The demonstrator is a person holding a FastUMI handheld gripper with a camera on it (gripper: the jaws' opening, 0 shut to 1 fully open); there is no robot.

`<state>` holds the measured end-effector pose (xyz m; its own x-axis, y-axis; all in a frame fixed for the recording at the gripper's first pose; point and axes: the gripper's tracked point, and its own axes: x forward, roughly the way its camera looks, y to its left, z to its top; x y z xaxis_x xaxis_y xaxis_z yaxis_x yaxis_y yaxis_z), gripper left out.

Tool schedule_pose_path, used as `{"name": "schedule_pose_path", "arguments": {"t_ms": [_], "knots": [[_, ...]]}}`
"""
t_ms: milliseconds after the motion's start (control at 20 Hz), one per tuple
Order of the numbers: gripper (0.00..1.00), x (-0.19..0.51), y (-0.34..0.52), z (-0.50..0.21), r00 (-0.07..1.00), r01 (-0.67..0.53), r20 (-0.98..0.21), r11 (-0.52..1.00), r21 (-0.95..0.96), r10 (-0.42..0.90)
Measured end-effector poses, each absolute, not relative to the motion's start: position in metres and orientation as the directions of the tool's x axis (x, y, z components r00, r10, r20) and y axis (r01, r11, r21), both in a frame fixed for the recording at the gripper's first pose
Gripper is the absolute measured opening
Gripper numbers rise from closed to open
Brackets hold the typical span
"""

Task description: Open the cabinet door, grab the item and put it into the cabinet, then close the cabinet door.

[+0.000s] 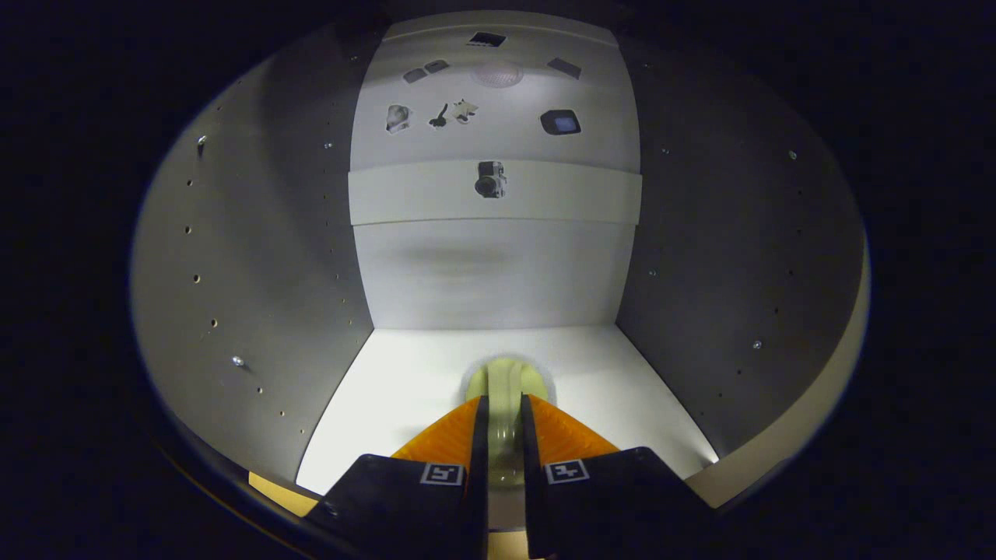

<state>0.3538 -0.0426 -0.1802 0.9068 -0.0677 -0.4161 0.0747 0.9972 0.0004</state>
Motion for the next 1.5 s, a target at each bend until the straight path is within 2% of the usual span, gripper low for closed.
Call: {"name": "schedule_pose_path", "arguments": {"t_ms": [100,350,450,650,800,850,1000,1100,1500], "knots": [[0.26,0.357,-0.043,-0.185,0.905,0.069,-0.422,0.998,0.010,-0.059],[0.27,0.364,-0.036,-0.179,0.921,0.044,-0.389,0.998,0.055,-0.019],[0.55,0.363,-0.035,-0.168,0.935,0.037,-0.354,0.997,0.069,-0.010],[0.58,0.340,-0.029,-0.126,0.963,0.014,-0.269,0.996,0.092,0.011],[0.68,0.299,-0.025,-0.089,0.978,0.001,-0.207,0.998,0.070,0.013],[0.74,0.284,-0.022,-0.077,0.983,0.000,-0.185,0.998,0.062,0.011],[0.82,0.235,-0.017,-0.051,0.991,0.006,-0.134,0.998,0.056,0.002],[0.97,0.203,-0.019,-0.041,0.992,0.036,-0.125,0.998,0.053,-0.029],[0.98,0.085,-0.032,-0.027,0.985,0.154,-0.094,0.987,0.056,-0.148]]}}
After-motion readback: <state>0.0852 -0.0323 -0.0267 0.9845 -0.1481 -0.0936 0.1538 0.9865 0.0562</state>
